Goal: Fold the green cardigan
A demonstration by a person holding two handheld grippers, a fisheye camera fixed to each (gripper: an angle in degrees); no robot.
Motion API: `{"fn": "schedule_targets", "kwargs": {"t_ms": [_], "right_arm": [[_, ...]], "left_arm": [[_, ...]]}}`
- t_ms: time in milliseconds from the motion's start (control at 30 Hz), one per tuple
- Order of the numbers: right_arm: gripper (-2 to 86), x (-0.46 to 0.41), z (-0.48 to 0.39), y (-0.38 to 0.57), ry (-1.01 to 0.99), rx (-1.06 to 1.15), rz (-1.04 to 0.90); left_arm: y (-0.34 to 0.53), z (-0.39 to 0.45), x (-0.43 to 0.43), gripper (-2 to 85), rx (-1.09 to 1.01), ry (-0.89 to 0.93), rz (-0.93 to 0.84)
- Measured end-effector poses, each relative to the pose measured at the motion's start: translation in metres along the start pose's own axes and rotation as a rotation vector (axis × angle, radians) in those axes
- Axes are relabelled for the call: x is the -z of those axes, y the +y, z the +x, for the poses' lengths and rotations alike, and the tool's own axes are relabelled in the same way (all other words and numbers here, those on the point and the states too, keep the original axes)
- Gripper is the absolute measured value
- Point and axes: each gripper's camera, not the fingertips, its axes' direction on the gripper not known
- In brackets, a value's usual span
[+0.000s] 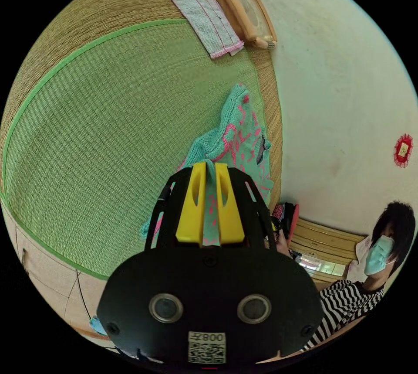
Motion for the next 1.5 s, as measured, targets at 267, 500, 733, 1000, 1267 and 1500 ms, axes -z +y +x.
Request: {"fn": "schedule_targets", "kwargs": {"t_ms": [267,500,733,1000,1267,1500], "right_arm": [[0.3,0.013,-0.042,0.03,-0.035,0.11,0.105],[0.0,-0.087,-0.105,0.016,0.438,0.278,-0.001],[0.2,-0.107,-0.123,0.012,0.478,0.347,-0.015],[5.4,-0.066,-0.159,0.016,0.664,0.402,0.114],[1.7,-0.069,-0.18,0.009,0.627,0.417,0.047],[0.7,-0.047,-0.18,0.008,0.627,0.357,0.137]], "left_arm": [[0.042,0.081,-0.067,0.4,-0.304,0.067,-0.19],[0.067,0.154,-0.209,0.1,-0.585,-0.055,-0.449],[0.067,0.171,-0.259,0.1,-0.609,-0.141,-0.451],[0.084,0.198,-0.268,0.0,-0.638,-0.078,-0.421],[0.093,0.216,-0.294,0.0,-0.683,-0.131,-0.431],[0.096,0.23,-0.31,0.0,-0.732,-0.182,-0.401]]}}
